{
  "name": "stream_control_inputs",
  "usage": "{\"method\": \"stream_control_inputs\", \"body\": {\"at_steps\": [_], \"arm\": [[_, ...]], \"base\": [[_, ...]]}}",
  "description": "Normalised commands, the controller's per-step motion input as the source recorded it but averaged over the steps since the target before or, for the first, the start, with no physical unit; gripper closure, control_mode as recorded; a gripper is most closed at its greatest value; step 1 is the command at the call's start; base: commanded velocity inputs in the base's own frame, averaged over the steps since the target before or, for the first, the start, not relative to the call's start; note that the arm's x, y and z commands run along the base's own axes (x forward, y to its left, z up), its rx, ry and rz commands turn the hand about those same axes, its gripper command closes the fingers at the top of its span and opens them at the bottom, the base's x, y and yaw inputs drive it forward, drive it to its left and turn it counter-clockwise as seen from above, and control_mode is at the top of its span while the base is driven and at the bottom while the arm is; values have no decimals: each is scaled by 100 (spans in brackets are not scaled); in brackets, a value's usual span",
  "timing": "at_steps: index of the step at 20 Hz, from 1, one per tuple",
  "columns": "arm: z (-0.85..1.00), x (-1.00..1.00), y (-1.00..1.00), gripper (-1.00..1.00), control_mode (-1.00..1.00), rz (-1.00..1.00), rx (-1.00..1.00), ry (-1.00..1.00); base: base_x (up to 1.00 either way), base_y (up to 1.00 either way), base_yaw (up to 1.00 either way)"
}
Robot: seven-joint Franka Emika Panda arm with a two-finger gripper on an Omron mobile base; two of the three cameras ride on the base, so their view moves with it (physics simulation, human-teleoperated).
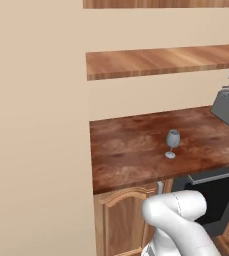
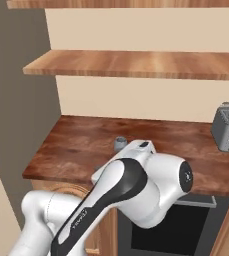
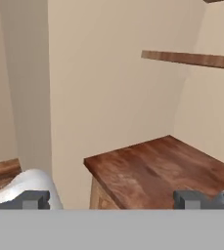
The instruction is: Retrieve the wine glasses from the counter and place one next to each plate.
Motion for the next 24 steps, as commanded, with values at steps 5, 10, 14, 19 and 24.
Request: {"method": "stream_control_inputs", "body": {"at_steps": [5, 10, 14, 19, 24], "arm": [[-37, 45, 1, -100, -100, 0, 0, 0], [-22, 20, 0, -100, -100, 0, 2, 1], [-8, 7, 0, -100, -100, 0, 6, 1], [-30, 38, 0, -100, -100, 0, 0, 2], [-38, 43, 0, -100, -100, 0, 1, 11]], "base": [[0, 0, 0], [0, 0, 0], [0, 0, 0], [0, 0, 0], [0, 0, 0]]}}
